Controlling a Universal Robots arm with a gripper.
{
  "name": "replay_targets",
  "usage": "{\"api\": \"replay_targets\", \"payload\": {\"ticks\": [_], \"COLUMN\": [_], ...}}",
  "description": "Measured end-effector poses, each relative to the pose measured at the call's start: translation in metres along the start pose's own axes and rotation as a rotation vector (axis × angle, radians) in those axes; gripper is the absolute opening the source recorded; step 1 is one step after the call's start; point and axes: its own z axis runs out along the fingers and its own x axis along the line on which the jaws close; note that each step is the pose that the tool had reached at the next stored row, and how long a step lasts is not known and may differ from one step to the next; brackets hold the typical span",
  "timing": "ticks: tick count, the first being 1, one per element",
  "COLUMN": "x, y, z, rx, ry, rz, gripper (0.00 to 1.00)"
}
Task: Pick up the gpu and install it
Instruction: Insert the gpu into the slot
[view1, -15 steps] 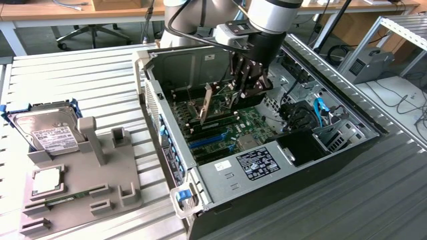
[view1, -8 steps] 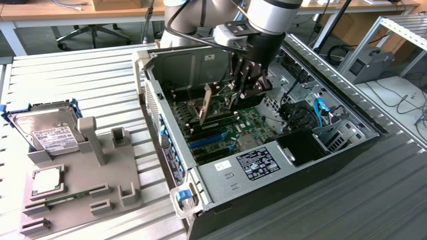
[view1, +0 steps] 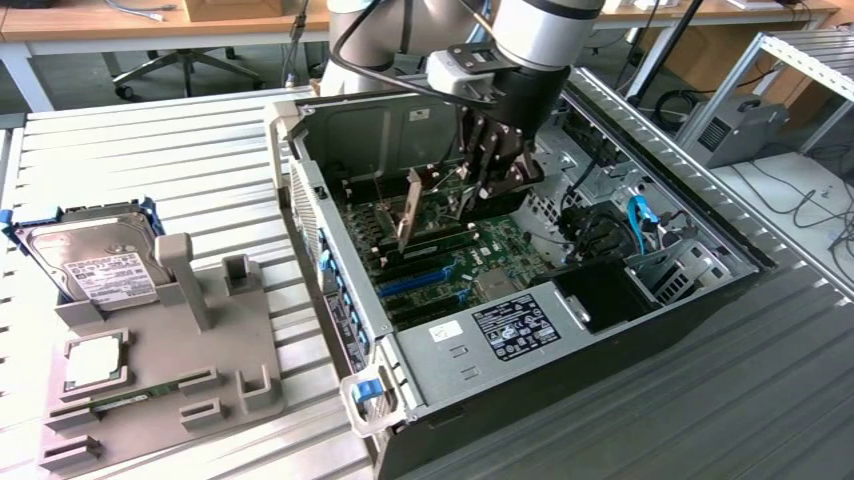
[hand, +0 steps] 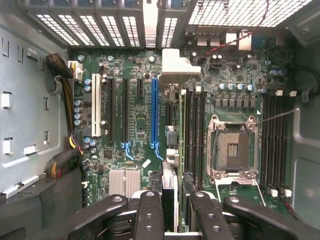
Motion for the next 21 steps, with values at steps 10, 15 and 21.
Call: {"api": "replay_targets", "payload": {"ticks": [10,15,21], "x": [0.0009,0.0013,0.0017], "y": [0.0020,0.0033,0.0046], "z": [0.0005,0.0009,0.0013], "rx": [-0.0001,0.0000,0.0000], "ry": [0.0000,0.0000,0.0001], "rz": [0.000,0.000,0.000], "gripper": [0.26,0.26,0.26]}}
